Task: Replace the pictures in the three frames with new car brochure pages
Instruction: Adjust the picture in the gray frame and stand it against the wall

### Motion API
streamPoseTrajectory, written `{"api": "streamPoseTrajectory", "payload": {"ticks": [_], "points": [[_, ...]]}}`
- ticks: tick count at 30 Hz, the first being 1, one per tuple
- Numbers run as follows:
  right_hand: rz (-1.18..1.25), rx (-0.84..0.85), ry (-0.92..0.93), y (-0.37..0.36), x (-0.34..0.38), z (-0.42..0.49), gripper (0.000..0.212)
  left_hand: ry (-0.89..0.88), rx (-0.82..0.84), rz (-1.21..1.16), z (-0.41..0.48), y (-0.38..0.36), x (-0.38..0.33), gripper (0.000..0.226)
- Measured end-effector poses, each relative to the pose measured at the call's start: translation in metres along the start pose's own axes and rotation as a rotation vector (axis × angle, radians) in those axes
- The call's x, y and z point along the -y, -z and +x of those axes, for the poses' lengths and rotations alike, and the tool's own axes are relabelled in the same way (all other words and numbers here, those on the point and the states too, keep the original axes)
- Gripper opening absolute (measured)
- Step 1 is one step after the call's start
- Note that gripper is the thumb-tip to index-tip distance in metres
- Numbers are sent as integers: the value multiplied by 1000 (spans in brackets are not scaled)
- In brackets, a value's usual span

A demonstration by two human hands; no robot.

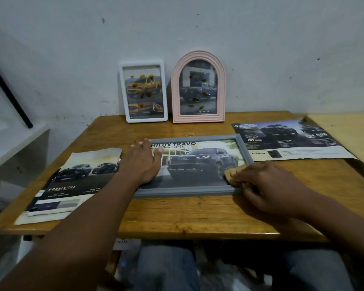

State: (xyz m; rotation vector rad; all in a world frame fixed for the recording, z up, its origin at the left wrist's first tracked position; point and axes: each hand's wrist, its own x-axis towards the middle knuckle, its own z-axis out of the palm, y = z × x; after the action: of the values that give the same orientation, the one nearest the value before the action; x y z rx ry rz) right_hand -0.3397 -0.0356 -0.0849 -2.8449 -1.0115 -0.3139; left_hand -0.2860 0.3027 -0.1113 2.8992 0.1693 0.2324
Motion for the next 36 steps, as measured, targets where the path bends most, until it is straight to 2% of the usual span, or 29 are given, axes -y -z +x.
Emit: {"api": "streamPoseTrajectory", "payload": {"ticks": [3, 5, 7, 10, 12, 13, 15, 17, 19, 21, 23, 25, 26, 29, 36], "points": [[-50, -29, 9, -8, 0, -4, 34, 11, 17, 9, -1, 1, -1, 71], [84, -72, -83, -10, -2, -5, 30, 14, 37, -5, -3, 4, -5, 69], [449, -184, -284, 0, -4, -3, 25, 17, 66, -35, -5, 9, -8, 70], [1308, -436, -777, 23, -18, 14, 34, -14, 129, -21, 0, 11, -11, 84], [1759, -403, -975, 38, -32, 30, 28, -62, 123, -7, 4, 13, -20, 82], [1896, -359, -1018, 44, -37, 38, 26, -101, 110, -21, 4, 13, -28, 78], [1965, -281, -1017, 49, -45, 53, 29, -215, 75, -84, 3, 9, -50, 74], [1906, -190, -981, 49, -50, 70, 26, -310, 106, -113, 1, 0, -75, 74], [1723, -152, -933, 46, -56, 88, 17, -360, 162, -99, -3, -11, -99, 71], [1409, -215, -857, 43, -66, 104, 20, -379, 206, -89, -8, -17, -116, 70], [950, -281, -742, 34, -78, 119, 16, -367, 258, -86, -13, -22, -123, 69], [617, -230, -611, 22, -80, 124, 12, -336, 280, -99, -17, -25, -123, 69], [520, -152, -548, 12, -81, 125, 18, -321, 279, -117, -19, -25, -123, 69], [318, 51, -410, -16, -69, 117, 34, -301, 260, -147, -20, -22, -123, 68], [271, -5, -351, -17, -44, 69, 32, -268, 259, -160, -25, -16, -127, 67]]}}
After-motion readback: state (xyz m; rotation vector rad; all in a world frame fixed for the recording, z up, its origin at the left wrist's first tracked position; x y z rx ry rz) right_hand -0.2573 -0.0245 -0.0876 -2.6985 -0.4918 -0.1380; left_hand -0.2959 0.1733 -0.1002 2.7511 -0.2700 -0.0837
